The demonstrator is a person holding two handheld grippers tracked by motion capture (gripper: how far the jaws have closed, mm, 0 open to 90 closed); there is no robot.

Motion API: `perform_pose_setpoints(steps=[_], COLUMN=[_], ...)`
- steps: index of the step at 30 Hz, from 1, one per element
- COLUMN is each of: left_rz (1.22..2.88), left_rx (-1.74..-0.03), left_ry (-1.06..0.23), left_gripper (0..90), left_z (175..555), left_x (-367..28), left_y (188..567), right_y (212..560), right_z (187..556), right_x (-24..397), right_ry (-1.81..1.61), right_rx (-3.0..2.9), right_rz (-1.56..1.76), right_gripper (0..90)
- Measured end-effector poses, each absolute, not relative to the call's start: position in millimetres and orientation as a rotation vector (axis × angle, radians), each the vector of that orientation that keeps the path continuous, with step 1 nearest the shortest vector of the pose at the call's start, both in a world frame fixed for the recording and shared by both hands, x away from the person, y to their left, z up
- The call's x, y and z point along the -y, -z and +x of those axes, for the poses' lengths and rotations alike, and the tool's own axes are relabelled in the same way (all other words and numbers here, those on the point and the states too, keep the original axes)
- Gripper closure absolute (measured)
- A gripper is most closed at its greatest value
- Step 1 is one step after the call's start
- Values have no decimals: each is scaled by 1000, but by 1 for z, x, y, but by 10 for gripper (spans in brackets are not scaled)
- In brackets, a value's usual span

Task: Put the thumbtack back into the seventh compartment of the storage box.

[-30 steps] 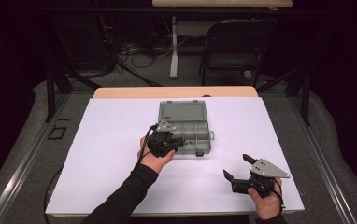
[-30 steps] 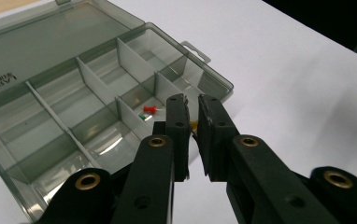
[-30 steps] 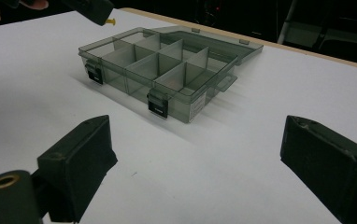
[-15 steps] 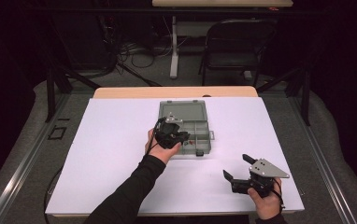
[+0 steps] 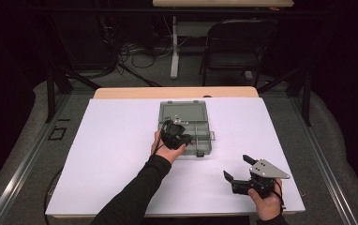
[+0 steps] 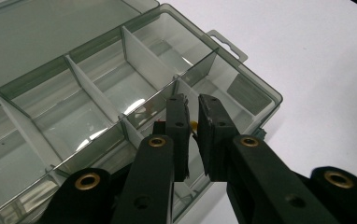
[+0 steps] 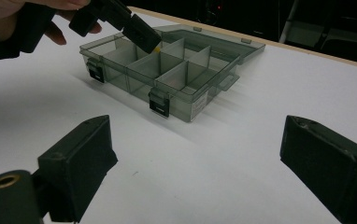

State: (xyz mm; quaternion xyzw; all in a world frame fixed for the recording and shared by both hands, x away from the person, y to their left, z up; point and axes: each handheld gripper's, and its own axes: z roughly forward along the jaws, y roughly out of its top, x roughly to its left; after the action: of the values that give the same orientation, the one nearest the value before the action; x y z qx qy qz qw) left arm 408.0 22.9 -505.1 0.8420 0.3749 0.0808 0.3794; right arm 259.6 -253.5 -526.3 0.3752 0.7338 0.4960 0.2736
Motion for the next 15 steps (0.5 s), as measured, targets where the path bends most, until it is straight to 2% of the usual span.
perform_pose_setpoints(steps=[15], left_rz=[2166], left_rx=[-974], left_ry=[-200], left_gripper=[826], left_z=[411], left_x=[-20], left_y=[512], right_y=[526], right_z=[260], right_x=[253], right_ry=[-1332], right_rx=[-1980], right_rz=[1003], right_gripper=[93])
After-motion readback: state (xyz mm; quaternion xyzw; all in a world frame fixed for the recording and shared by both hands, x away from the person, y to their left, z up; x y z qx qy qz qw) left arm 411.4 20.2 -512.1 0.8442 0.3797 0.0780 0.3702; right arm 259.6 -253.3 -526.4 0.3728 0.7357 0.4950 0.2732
